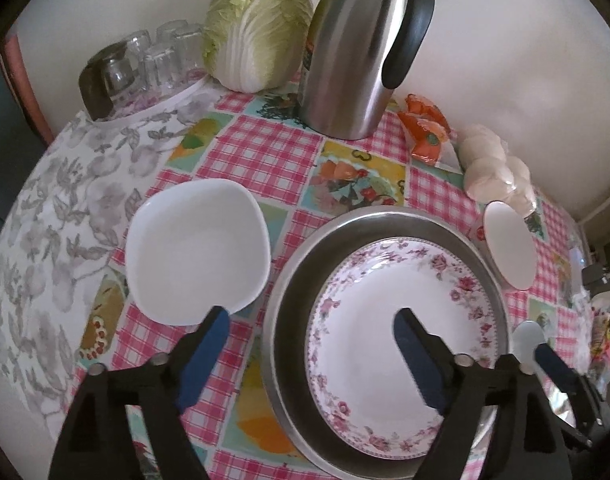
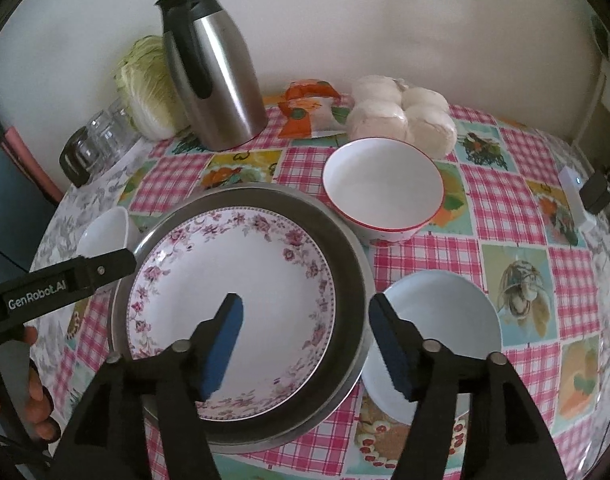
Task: Organize plates and bowls
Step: 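Withdraw both tools from the plate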
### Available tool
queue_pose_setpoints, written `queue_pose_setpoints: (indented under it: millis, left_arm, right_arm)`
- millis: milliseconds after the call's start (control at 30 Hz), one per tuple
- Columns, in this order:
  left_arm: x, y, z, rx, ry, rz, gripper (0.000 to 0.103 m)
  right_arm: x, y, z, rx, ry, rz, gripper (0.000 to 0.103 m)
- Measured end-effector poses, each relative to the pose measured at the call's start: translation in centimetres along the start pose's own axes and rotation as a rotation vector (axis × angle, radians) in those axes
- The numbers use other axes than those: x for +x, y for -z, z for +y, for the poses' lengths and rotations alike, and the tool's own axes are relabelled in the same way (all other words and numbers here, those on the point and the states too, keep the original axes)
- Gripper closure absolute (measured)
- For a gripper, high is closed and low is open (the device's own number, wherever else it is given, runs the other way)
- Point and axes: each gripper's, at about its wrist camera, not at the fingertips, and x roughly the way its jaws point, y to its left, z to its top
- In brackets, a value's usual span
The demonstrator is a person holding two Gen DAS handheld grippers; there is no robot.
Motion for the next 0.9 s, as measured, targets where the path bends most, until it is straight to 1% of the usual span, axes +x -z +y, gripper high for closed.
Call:
queue_pose_setpoints:
  millis: [33,100,200,300,400,500,667,900]
  left_arm:
    - [0.0,0.0,0.1,-0.003,-0.009,-0.006,0.007]
    - [0.0,0.0,0.4,-0.014,-0.015,-0.016,0.002]
    - [-0.2,-0.1,0.8,-0.035,-0.024,-0.041,0.000]
    - [-0.5,-0.1,1.0,-0.040,-0.040,-0.073,0.000]
    - [-0.5,-0.2,1.1,-0.048,-0.044,-0.082,0.000]
    - [-0.4,-0.3,0.9,-0.063,-0.031,-0.093,0.000]
    - [-0.1,-0.7,-0.1,-0.058,-0.014,-0.112,0.000]
    - [0.0,-1.8,-1.5,-0.047,0.007,-0.154,0.000]
  right_arm:
    - [0.0,0.0,0.1,-0.007,0.001,-0.002,0.032]
    - [-0.1,0.0,0.3,-0.015,0.008,-0.005,0.032]
    - [-0.3,-0.1,0.1,-0.018,0.019,-0.010,0.032]
    - [-0.7,-0.3,-0.6,-0.002,0.022,-0.021,0.031]
    - [-1.2,-0.7,-1.8,0.032,0.024,-0.035,0.031]
    - [-1.6,-1.0,-3.5,0.089,0.029,-0.048,0.031]
    - [-2.0,-1.5,-6.5,0.174,0.046,-0.058,0.031]
    - [-2.2,-2.3,-9.0,0.245,0.046,-0.075,0.031]
